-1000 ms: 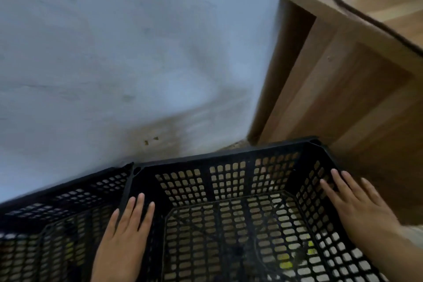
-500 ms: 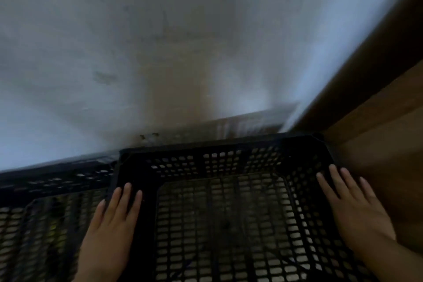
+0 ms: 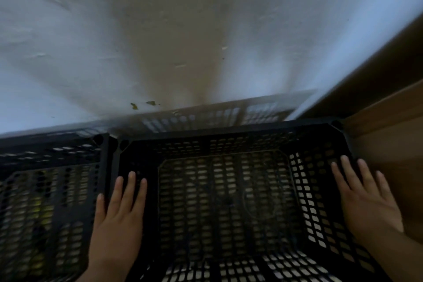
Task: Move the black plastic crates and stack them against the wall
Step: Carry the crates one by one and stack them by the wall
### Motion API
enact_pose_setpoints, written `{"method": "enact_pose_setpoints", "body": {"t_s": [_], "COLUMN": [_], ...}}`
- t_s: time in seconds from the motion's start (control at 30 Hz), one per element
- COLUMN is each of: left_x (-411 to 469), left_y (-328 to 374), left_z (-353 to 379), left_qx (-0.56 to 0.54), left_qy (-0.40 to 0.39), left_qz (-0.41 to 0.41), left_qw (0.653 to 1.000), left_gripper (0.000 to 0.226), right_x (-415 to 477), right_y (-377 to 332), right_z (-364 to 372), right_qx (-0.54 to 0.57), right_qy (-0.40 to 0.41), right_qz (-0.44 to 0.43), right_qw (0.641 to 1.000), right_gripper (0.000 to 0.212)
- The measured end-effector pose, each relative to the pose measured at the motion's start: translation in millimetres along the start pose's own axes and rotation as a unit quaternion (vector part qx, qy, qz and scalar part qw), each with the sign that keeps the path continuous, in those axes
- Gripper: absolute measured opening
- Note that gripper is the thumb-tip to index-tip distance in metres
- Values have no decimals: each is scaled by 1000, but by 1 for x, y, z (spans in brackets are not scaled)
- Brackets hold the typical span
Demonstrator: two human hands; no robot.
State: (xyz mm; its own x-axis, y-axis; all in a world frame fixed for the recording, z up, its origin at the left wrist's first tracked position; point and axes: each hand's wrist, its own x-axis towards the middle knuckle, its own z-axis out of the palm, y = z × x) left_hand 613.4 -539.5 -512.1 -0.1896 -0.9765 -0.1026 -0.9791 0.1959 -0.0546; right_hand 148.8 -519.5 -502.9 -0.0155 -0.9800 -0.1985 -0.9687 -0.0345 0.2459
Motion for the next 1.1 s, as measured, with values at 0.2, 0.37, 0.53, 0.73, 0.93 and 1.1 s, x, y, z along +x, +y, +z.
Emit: {"method": "enact_pose_setpoints", "body": {"t_s": [0.2,0.37,0.53,0.73,0.93,1.1], "left_x": [17,28,45,43,24,10], "left_y": [3,3,-5,9,15,13], "left_z": [-5,-5,-17,-25,-59,-112], "left_qx": [22,41,120,95,56,48], "left_qy": [-52,-45,-61,-49,-17,-3], "left_qz": [32,17,-25,-53,-37,-6], "left_qw": [998,998,991,993,998,999], "left_gripper": [104,101,91,81,82,83], "right_x": [1,34,56,61,39,-4], "right_y": [8,-1,-12,-14,-41,-66], "right_z": [0,-37,-47,-65,-112,-170], "right_qx": [-89,-154,-125,-97,-18,56], "right_qy": [-36,-156,-203,-227,-183,-150], "right_qz": [61,72,90,74,83,89], "right_qw": [994,973,967,966,979,983], "right_gripper": [79,68,68,79,87,80]}}
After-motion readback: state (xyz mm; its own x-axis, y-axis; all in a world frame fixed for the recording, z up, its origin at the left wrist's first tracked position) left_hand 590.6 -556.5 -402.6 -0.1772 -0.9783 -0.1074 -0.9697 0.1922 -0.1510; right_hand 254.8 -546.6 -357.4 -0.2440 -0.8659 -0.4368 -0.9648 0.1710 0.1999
